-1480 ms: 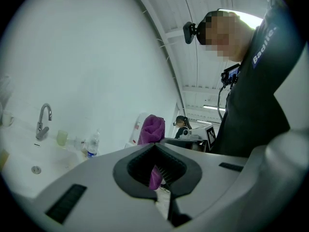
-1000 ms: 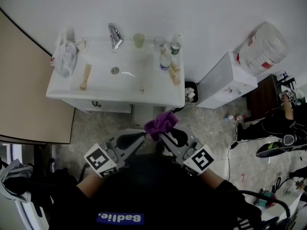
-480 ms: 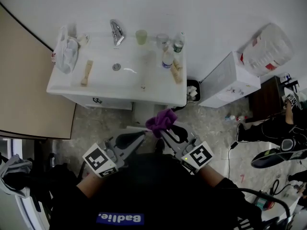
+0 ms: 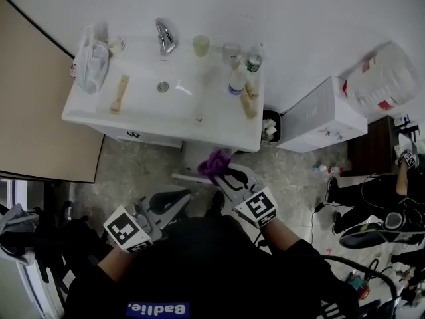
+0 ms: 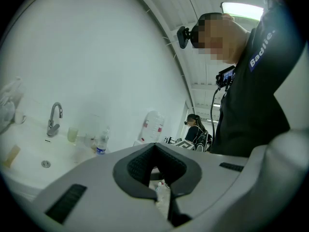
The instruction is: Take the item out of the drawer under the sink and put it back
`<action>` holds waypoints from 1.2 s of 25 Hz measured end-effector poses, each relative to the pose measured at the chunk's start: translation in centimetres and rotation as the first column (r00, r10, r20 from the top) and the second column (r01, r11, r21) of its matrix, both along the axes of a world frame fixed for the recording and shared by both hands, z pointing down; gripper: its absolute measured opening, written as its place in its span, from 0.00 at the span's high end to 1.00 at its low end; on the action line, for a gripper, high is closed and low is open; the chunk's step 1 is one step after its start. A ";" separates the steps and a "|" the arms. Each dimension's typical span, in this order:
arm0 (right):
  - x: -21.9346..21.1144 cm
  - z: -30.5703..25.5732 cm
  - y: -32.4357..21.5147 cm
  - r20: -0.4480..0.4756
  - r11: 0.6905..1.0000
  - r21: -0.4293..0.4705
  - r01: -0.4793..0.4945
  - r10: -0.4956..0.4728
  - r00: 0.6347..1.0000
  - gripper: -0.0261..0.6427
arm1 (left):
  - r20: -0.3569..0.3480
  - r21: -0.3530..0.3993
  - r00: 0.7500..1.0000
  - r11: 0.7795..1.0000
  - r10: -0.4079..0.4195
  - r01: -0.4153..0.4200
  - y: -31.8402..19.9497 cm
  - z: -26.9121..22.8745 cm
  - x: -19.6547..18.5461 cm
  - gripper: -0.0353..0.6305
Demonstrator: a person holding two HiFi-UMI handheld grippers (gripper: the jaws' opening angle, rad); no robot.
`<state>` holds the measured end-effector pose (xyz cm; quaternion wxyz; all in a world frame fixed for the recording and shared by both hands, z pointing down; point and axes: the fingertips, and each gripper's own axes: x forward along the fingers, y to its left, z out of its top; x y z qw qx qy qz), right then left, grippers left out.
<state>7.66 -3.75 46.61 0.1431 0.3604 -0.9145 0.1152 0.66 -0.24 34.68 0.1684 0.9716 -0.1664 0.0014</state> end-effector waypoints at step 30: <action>-5.7 35.7 -6.0 -0.388 0.857 -0.478 0.192 -0.402 0.829 0.84 | 0.092 -0.126 0.989 0.983 -0.120 0.131 -4.1 5.5 -4.0 0.96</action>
